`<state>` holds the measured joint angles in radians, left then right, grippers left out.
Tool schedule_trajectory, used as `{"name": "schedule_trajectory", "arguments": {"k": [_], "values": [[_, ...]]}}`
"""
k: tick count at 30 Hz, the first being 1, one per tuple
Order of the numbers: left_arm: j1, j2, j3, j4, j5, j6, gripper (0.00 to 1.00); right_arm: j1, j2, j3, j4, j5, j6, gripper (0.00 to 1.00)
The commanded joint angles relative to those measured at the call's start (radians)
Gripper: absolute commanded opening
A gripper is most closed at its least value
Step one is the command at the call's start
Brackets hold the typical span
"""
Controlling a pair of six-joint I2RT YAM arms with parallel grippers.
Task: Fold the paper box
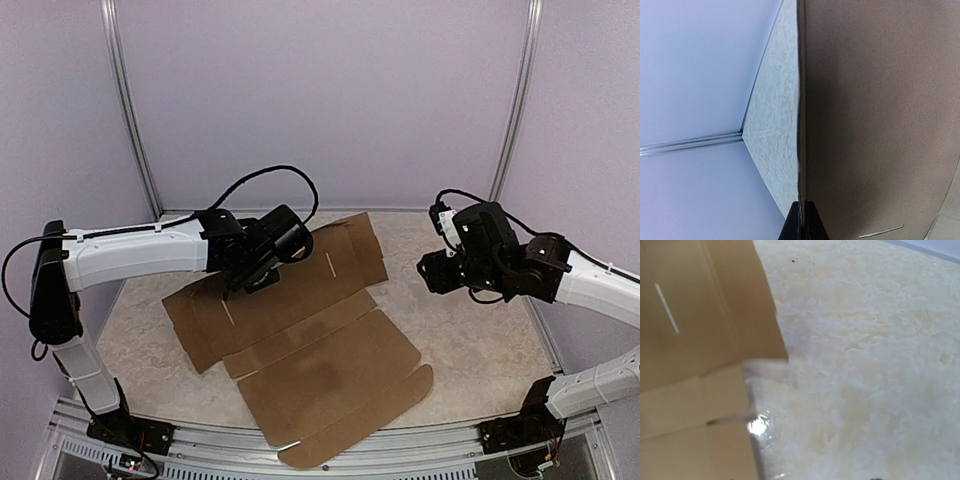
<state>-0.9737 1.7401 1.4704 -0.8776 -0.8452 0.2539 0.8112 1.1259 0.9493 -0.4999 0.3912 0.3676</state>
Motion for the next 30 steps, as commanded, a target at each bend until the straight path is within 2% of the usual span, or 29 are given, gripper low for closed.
{"name": "schedule_trajectory", "arguments": {"k": [1, 8, 12, 15, 19, 26, 30], "values": [[0.008, -0.024, -0.040, 0.197, 0.061, 0.234, 0.00, -0.010, 0.003, 0.060, -0.079, -0.040, -0.066, 0.59], [0.009, -0.001, -0.029, 0.276, 0.157, 0.412, 0.00, -0.010, -0.003, 0.098, -0.029, -0.261, -0.274, 0.65], [0.007, 0.033, 0.014, 0.252, 0.234, 0.428, 0.00, -0.008, -0.010, 0.100, 0.024, -0.355, -0.459, 0.72], [-0.018, 0.025, -0.029, 0.309, 0.252, 0.484, 0.00, -0.008, -0.017, 0.097, 0.055, -0.441, -0.609, 0.72], [-0.045, 0.015, -0.044, 0.339, 0.288, 0.484, 0.00, 0.000, 0.003, 0.120, 0.066, -0.462, -0.789, 0.73], [-0.078, -0.034, -0.096, 0.353, 0.334, 0.514, 0.00, 0.022, 0.068, 0.161, -0.025, -0.532, -1.073, 0.74], [-0.091, -0.039, -0.106, 0.352, 0.348, 0.512, 0.00, 0.030, 0.105, 0.161, -0.041, -0.509, -1.139, 0.71]]}}
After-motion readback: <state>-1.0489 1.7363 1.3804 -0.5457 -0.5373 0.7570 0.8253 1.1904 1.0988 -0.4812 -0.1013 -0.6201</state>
